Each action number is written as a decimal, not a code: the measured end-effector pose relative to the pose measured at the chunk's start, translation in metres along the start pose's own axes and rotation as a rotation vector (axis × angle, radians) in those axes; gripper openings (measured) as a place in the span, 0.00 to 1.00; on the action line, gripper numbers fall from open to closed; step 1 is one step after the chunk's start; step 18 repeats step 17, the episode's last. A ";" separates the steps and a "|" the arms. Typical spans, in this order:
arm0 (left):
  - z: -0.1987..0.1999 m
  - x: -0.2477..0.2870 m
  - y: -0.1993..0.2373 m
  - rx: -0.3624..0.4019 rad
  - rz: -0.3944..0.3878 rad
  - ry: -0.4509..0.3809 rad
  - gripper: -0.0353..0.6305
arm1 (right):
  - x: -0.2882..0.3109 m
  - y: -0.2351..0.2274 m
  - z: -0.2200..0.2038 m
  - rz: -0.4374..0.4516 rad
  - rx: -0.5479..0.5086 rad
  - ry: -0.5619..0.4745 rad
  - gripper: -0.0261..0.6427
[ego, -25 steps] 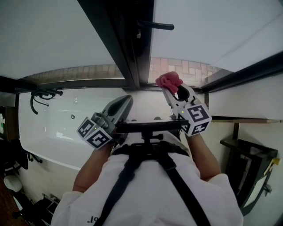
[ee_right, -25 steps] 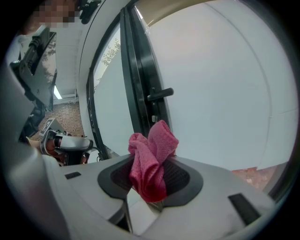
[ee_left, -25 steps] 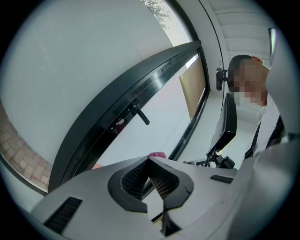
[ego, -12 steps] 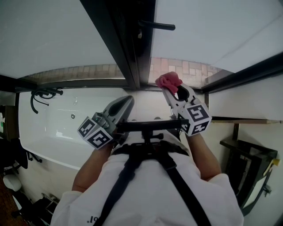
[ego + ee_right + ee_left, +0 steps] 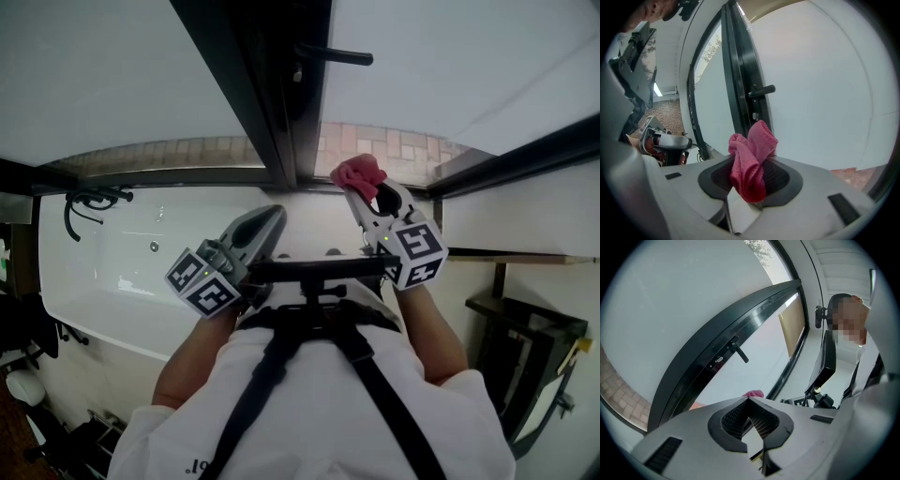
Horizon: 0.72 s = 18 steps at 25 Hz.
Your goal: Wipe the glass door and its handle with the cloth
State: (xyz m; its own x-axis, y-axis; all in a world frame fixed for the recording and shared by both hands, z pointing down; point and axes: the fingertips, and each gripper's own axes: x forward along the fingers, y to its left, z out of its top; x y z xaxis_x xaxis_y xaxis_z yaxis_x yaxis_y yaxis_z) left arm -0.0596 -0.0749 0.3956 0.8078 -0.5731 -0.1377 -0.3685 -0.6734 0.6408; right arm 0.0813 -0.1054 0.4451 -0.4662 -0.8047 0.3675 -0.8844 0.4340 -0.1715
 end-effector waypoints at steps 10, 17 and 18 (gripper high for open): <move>0.000 0.001 -0.001 0.003 0.001 0.002 0.05 | 0.000 -0.001 -0.001 -0.004 -0.003 0.005 0.26; -0.001 0.001 -0.001 -0.001 -0.001 0.003 0.05 | 0.000 -0.001 -0.003 -0.005 0.001 0.011 0.26; -0.001 0.001 -0.001 -0.001 -0.001 0.003 0.05 | 0.000 -0.001 -0.003 -0.005 0.001 0.011 0.26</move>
